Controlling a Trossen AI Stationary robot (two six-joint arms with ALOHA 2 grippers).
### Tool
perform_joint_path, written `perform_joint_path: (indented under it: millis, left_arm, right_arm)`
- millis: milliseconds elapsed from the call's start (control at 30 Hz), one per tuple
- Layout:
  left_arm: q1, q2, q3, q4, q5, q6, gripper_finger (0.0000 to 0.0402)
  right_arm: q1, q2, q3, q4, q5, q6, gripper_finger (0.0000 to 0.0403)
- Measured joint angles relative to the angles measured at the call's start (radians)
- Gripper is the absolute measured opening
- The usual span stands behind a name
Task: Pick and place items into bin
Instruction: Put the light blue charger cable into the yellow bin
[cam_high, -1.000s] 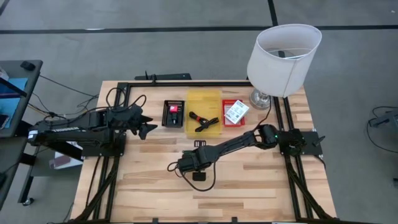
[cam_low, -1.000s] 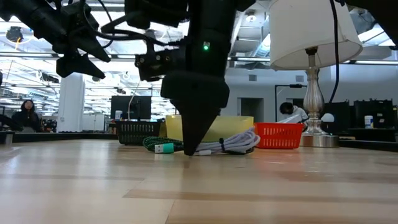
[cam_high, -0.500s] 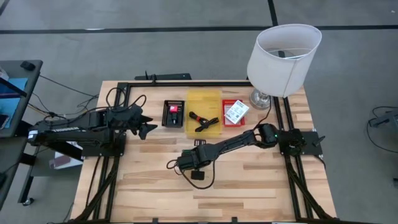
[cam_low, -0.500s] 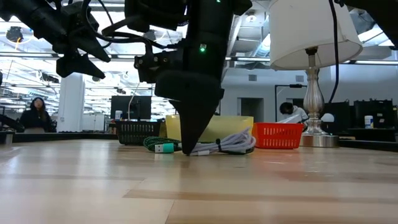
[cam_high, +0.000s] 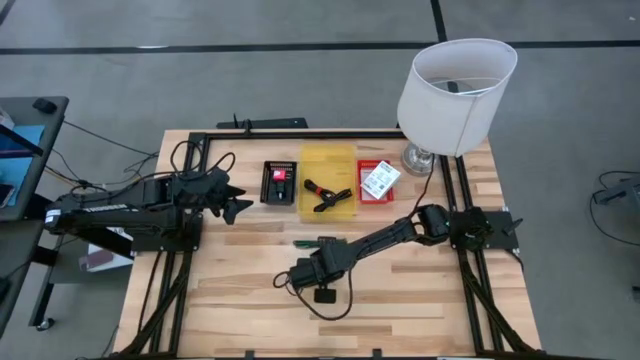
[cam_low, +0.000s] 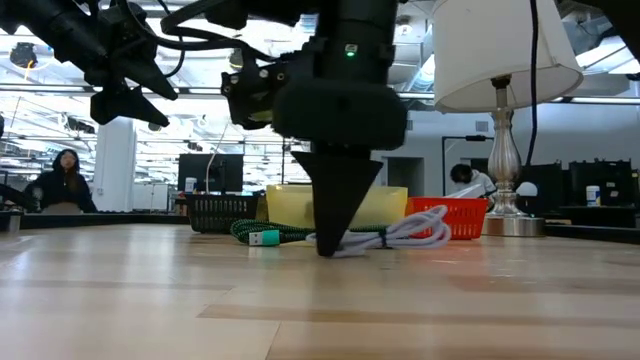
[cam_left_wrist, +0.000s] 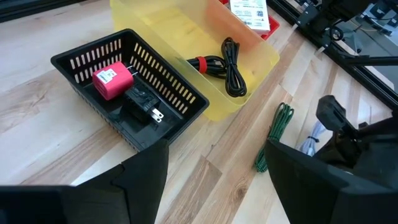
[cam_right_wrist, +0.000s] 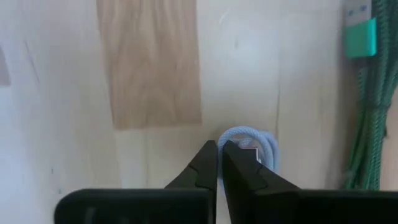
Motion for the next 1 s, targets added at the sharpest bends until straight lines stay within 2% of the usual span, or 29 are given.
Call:
perform_joint_path:
  millis: [267, 533, 867, 1000]
  left_arm:
    - [0.0, 0.0, 0.0, 0.0, 0.0, 0.0, 0.0258]
    - [0.0, 0.0, 0.0, 0.0, 0.0, 0.0, 0.0258]
    - [0.0, 0.0, 0.0, 0.0, 0.0, 0.0, 0.0258]
    - [0.0, 0.0, 0.0, 0.0, 0.0, 0.0, 0.0258]
  right_arm:
    - [0.005, 0.008, 0.075, -0.126, 0.012, 0.009, 0.0003]
    - [-0.035, 0.007, 0.191, -0.27, 0.078, -0.026, 0.0001]
    - [-0.161, 0.005, 0.401, -0.432, 0.159, -0.151, 0.0001]
    - [-0.232, -0.042, 0.385, -0.42, 0.163, -0.195, 0.0]
